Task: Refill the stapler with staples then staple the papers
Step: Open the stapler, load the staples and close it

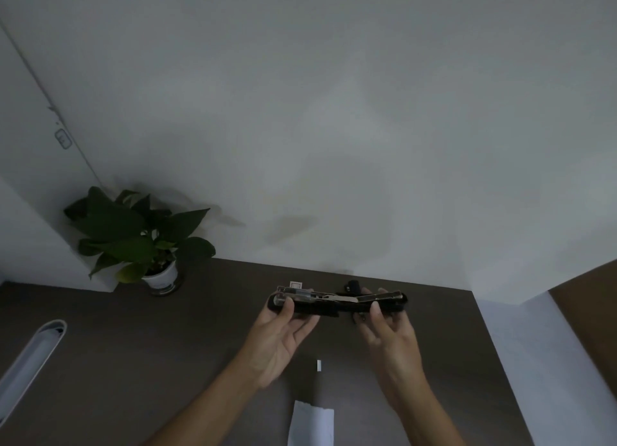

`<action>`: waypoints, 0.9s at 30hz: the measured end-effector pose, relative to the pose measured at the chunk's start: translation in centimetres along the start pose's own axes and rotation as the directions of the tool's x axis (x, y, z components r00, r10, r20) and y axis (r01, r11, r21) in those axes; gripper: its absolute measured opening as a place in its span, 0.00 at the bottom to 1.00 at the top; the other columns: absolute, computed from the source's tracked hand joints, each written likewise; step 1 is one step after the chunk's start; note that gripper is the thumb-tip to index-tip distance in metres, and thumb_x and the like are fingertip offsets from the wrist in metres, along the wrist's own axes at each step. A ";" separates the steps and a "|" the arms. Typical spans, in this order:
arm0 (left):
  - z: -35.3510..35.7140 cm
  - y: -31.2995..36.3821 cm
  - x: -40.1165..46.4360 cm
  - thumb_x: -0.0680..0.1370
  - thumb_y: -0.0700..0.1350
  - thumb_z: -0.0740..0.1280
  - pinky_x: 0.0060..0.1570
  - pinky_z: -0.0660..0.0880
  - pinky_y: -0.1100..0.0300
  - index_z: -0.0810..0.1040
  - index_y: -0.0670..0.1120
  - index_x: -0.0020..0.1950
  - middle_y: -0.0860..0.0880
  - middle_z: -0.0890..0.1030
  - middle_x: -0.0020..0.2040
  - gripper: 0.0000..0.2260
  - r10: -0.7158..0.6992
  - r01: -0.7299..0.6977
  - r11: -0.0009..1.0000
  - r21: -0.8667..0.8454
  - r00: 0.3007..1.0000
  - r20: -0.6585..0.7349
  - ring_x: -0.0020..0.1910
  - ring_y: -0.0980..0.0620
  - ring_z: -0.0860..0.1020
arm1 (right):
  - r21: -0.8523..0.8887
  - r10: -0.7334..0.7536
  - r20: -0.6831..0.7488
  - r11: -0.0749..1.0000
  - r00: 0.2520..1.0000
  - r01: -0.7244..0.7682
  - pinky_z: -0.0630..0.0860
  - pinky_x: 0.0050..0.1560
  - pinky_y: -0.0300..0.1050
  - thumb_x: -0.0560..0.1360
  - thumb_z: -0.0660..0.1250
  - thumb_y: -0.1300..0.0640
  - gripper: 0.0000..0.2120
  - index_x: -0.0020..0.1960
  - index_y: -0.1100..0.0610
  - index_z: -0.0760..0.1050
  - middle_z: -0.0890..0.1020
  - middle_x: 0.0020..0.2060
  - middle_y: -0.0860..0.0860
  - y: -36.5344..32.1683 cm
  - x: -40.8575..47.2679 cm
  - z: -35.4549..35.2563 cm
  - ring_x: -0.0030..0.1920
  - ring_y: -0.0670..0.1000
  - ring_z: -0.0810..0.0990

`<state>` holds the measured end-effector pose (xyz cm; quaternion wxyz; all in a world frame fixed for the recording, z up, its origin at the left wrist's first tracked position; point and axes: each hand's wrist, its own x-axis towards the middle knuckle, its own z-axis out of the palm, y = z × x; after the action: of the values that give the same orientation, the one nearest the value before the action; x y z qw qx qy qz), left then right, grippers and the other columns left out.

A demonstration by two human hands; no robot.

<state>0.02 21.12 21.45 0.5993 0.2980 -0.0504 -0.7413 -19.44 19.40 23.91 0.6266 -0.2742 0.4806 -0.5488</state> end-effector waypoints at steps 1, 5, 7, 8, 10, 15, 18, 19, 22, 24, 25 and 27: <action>0.1 -0.1 0.0 0.79 0.41 0.65 0.57 0.83 0.50 0.69 0.38 0.71 0.34 0.80 0.66 0.21 0.000 -0.001 1.000 0.003 1.000 0.001 0.63 0.39 0.82 | 0.045 -0.016 0.018 0.999 1.000 0.016 0.68 0.71 0.58 0.78 0.65 0.58 0.18 0.67 0.59 0.70 0.82 0.61 0.57 -0.1 -0.1 0.2 0.66 0.57 0.78; 0.6 0.2 0.0 0.77 0.41 0.66 0.58 0.83 0.49 0.71 0.40 0.66 0.33 0.77 0.68 0.19 0.034 -0.040 0.984 0.172 0.999 0.035 0.61 0.41 0.83 | -0.249 -0.218 -0.017 0.946 0.976 0.207 0.74 0.67 0.57 0.80 0.65 0.62 0.11 0.62 0.57 0.74 0.85 0.54 0.53 -0.6 -0.3 0.6 0.61 0.54 0.82; 0.8 0.5 -0.2 0.77 0.42 0.67 0.60 0.81 0.46 0.70 0.39 0.66 0.34 0.77 0.68 0.19 0.050 -0.068 0.923 0.378 0.997 0.058 0.63 0.43 0.82 | -0.554 -0.339 0.156 0.748 0.928 0.366 0.77 0.60 0.45 0.80 0.65 0.63 0.12 0.59 0.49 0.74 0.85 0.51 0.45 -0.9 -0.5 0.6 0.56 0.46 0.83; 0.9 0.6 -0.3 0.77 0.43 0.67 0.60 0.81 0.45 0.70 0.39 0.66 0.35 0.78 0.66 0.18 0.051 -0.076 0.879 0.471 0.996 0.067 0.63 0.45 0.82 | -0.652 -0.337 0.252 0.634 0.907 0.416 0.77 0.55 0.39 0.79 0.66 0.62 0.14 0.59 0.46 0.73 0.85 0.50 0.41 -1.1 -0.6 0.6 0.53 0.43 0.83; 1.2 0.9 -0.5 0.79 0.42 0.66 0.58 0.82 0.48 0.72 0.42 0.63 0.40 0.80 0.63 0.13 0.057 -0.096 0.785 0.612 0.995 0.084 0.61 0.50 0.82 | -0.749 -0.286 0.378 0.465 0.881 0.472 0.75 0.46 0.29 0.78 0.68 0.61 0.19 0.59 0.40 0.72 0.83 0.49 0.35 -1.6 -0.9 1.1 0.49 0.38 0.83; 2.5 0.6 -0.9 0.84 0.43 0.61 0.59 0.82 0.50 0.75 0.46 0.69 0.41 0.82 0.64 0.13 0.072 -0.099 0.672 0.734 0.995 0.068 0.64 0.47 0.82 | -0.822 -0.162 0.508 0.202 0.846 0.532 0.72 0.49 0.31 0.77 0.69 0.55 0.23 0.68 0.38 0.69 0.81 0.52 0.38 -1.7 -1.1 2.5 0.52 0.38 0.79; 3.2 0.1 -1.5 0.82 0.60 0.55 0.68 0.76 0.45 0.76 0.49 0.67 0.44 0.83 0.63 0.22 -0.011 0.019 0.762 0.648 1.000 -0.017 0.63 0.47 0.82 | -0.861 -0.134 0.478 0.121 0.868 0.493 0.72 0.51 0.37 0.79 0.66 0.51 0.27 0.76 0.46 0.62 0.80 0.58 0.46 -0.8 -1.0 2.6 0.56 0.45 0.78; 3.2 0.1 -1.6 0.79 0.65 0.52 0.71 0.73 0.44 0.76 0.51 0.67 0.45 0.82 0.64 0.27 -0.048 0.054 0.790 0.610 0.999 -0.026 0.65 0.48 0.80 | -0.866 -0.140 0.469 0.122 0.872 0.485 0.72 0.51 0.37 0.79 0.66 0.50 0.28 0.77 0.46 0.62 0.80 0.58 0.46 -0.6 -1.0 2.5 0.57 0.46 0.78; 2.9 0.1 -1.6 0.74 0.71 0.46 0.76 0.66 0.41 0.71 0.50 0.75 0.44 0.76 0.71 0.39 -0.120 0.111 0.794 0.598 0.992 -0.024 0.72 0.46 0.74 | -0.863 -0.139 0.476 0.116 0.869 0.491 0.72 0.49 0.38 0.80 0.65 0.51 0.29 0.78 0.48 0.60 0.80 0.57 0.49 0.1 -0.9 2.3 0.55 0.48 0.78; 2.9 -0.2 -1.3 0.72 0.73 0.43 0.76 0.66 0.42 0.68 0.51 0.77 0.45 0.76 0.72 0.42 -0.144 0.129 0.765 0.631 0.989 -0.028 0.72 0.47 0.74 | -0.866 -0.106 0.483 0.092 0.869 0.492 0.75 0.51 0.43 0.80 0.64 0.50 0.29 0.79 0.49 0.58 0.80 0.56 0.51 0.8 -0.7 2.3 0.55 0.50 0.78; 2.8 -0.4 -1.0 0.71 0.73 0.42 0.75 0.67 0.44 0.68 0.52 0.77 0.46 0.76 0.71 0.43 -0.154 0.137 0.745 0.653 0.988 -0.031 0.70 0.49 0.75 | -0.869 -0.087 0.481 0.082 0.873 0.487 0.76 0.51 0.45 0.81 0.63 0.50 0.29 0.79 0.49 0.57 0.80 0.56 0.52 1.2 -0.6 2.2 0.55 0.51 0.78; 2.3 -0.8 -0.4 0.70 0.73 0.42 0.72 0.70 0.47 0.68 0.53 0.77 0.47 0.77 0.70 0.43 -0.174 0.155 0.713 0.684 0.984 -0.043 0.69 0.50 0.77 | -0.877 -0.070 0.471 0.076 0.879 0.475 0.77 0.52 0.48 0.81 0.63 0.50 0.29 0.79 0.49 0.57 0.80 0.56 0.52 2.1 0.0 1.9 0.54 0.52 0.79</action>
<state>-1.75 21.02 23.13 0.3783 0.4919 -0.3005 -0.7243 -16.84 19.58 22.80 0.2406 -0.7820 0.5533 -0.1566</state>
